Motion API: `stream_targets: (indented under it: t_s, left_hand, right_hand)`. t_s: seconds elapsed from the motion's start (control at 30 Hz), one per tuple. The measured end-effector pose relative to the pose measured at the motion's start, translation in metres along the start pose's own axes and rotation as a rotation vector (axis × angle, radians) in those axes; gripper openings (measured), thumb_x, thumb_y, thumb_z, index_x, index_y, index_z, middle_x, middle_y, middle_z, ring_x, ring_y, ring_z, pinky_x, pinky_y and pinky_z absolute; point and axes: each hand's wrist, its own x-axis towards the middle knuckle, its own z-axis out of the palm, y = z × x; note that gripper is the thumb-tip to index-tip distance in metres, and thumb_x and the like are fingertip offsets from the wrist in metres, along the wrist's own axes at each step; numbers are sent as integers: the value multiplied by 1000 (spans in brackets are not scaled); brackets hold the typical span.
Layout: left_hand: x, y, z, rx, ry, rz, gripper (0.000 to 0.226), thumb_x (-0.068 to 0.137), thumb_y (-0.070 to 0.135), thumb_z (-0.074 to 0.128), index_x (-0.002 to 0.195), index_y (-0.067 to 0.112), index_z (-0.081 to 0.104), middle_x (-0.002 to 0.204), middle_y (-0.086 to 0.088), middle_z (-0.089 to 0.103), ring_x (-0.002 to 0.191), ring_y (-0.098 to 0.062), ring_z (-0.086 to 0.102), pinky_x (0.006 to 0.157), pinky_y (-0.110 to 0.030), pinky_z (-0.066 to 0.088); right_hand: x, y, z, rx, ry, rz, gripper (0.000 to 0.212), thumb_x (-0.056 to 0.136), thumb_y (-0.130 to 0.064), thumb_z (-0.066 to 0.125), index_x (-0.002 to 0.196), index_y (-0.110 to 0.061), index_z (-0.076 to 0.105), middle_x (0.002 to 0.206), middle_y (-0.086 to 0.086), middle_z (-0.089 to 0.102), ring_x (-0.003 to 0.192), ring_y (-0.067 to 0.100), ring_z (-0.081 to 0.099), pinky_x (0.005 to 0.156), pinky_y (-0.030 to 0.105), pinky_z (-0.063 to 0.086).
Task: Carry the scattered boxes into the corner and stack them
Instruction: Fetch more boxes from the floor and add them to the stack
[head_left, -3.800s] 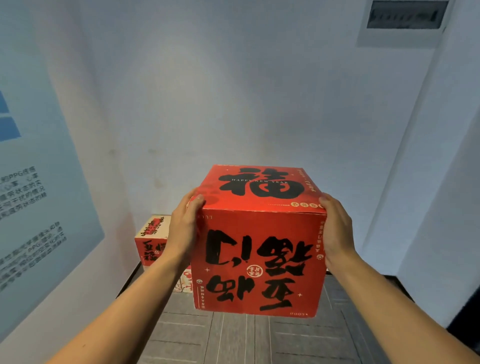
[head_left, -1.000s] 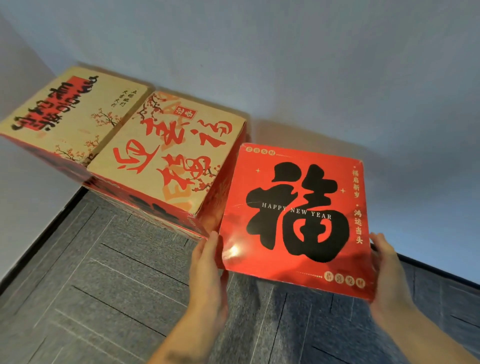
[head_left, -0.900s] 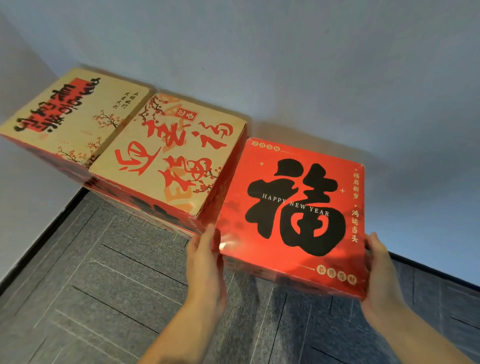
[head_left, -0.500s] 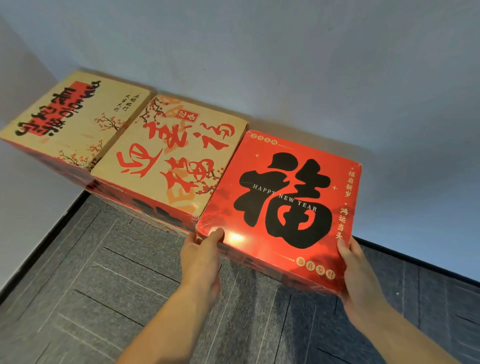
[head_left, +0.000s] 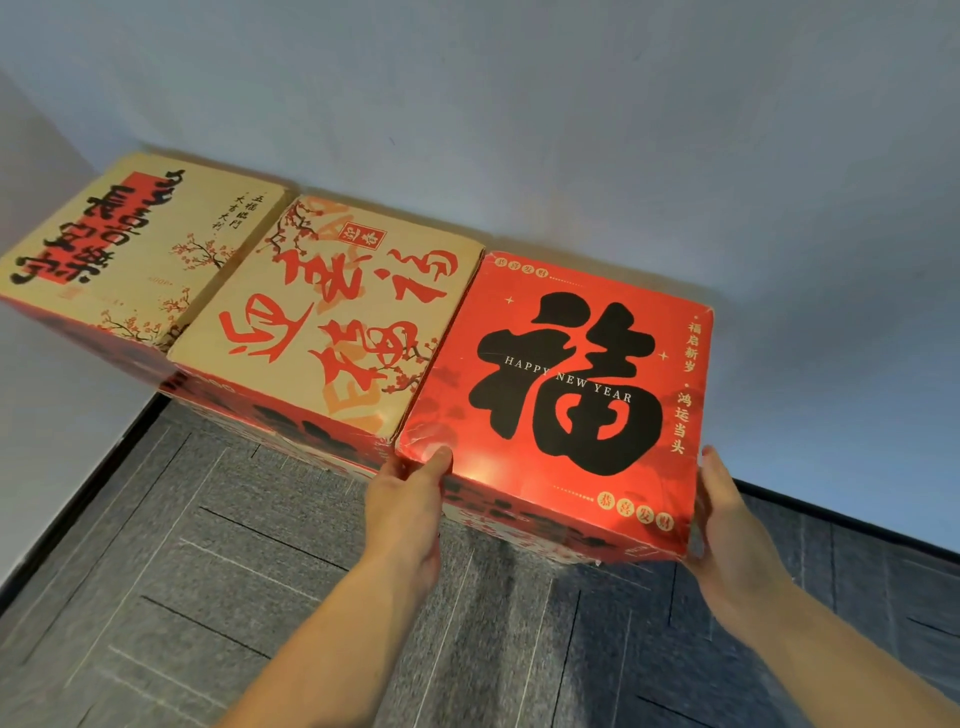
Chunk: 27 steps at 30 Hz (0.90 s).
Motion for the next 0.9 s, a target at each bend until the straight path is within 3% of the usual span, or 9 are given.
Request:
stream_targets:
  t_s: [0.07, 0.13, 0.2, 0.3, 0.5, 0.67, 0.77, 0.9]
  left_hand:
    - [-1, 0, 0, -3, 4, 0, 24, 100, 4, 67, 124, 9, 66, 120, -9, 75, 118, -23, 67, 115, -38, 43]
    - [-1, 2, -1, -19, 4, 0, 21, 101, 4, 65, 121, 8, 66, 118, -9, 75, 108, -18, 69, 112, -35, 46]
    - [-1, 3, 0, -50, -9, 1, 23, 102, 4, 64, 125, 7, 65, 117, -9, 75, 101, -14, 69, 111, -34, 48]
    - [-1, 6, 3, -65, -24, 9, 34, 103, 6, 63, 137, 5, 60, 124, -8, 73, 102, -11, 68, 114, -33, 46]
    - [1, 8, 7, -20, -43, 7, 33, 104, 5, 60, 137, 4, 60, 120, -7, 74, 101, -12, 68, 113, -34, 47]
    - [-4, 5, 5, -25, -45, 4, 35, 104, 8, 61, 139, 7, 55, 126, -6, 71, 108, -13, 69, 116, -39, 47]
    - [-8, 1, 5, 27, -39, 19, 43, 103, 13, 64, 143, 17, 48, 128, -4, 66, 113, -18, 67, 116, -44, 48]
    - [-12, -9, 3, 156, -1, 61, 47, 103, 26, 65, 145, 23, 44, 127, 3, 57, 112, -14, 60, 109, -44, 52]
  right_hand:
    - [-1, 2, -4, 135, 69, 128, 62, 104, -70, 27, 142, -29, 52, 131, 2, 71, 129, 25, 60, 120, 63, 30]
    - [0, 5, -3, 230, 92, 205, 68, 102, -73, 28, 151, -29, 49, 143, 7, 65, 132, 33, 59, 116, 66, 34]
    - [-1, 2, 9, 259, 71, 183, 61, 105, -67, 28, 133, -28, 65, 125, 8, 76, 118, 34, 68, 99, 56, 51]
    - [0, -3, 25, 260, 55, 126, 51, 107, -59, 33, 120, -27, 71, 110, 5, 81, 104, 28, 73, 78, 44, 53]
    - [1, -1, 23, 222, 48, 106, 44, 106, -58, 39, 122, -29, 68, 113, 4, 79, 115, 30, 68, 100, 51, 51]
    - [-11, 1, 27, 194, 42, 135, 37, 107, -53, 44, 124, -27, 63, 119, 7, 75, 114, 28, 67, 96, 49, 52]
    - [-12, 2, 24, 154, 47, 129, 35, 107, -53, 44, 125, -27, 60, 120, 6, 72, 114, 26, 66, 93, 47, 52]
    - [-12, 7, 21, 123, 62, 132, 32, 108, -52, 42, 117, -29, 61, 114, 5, 73, 110, 24, 66, 100, 49, 50]
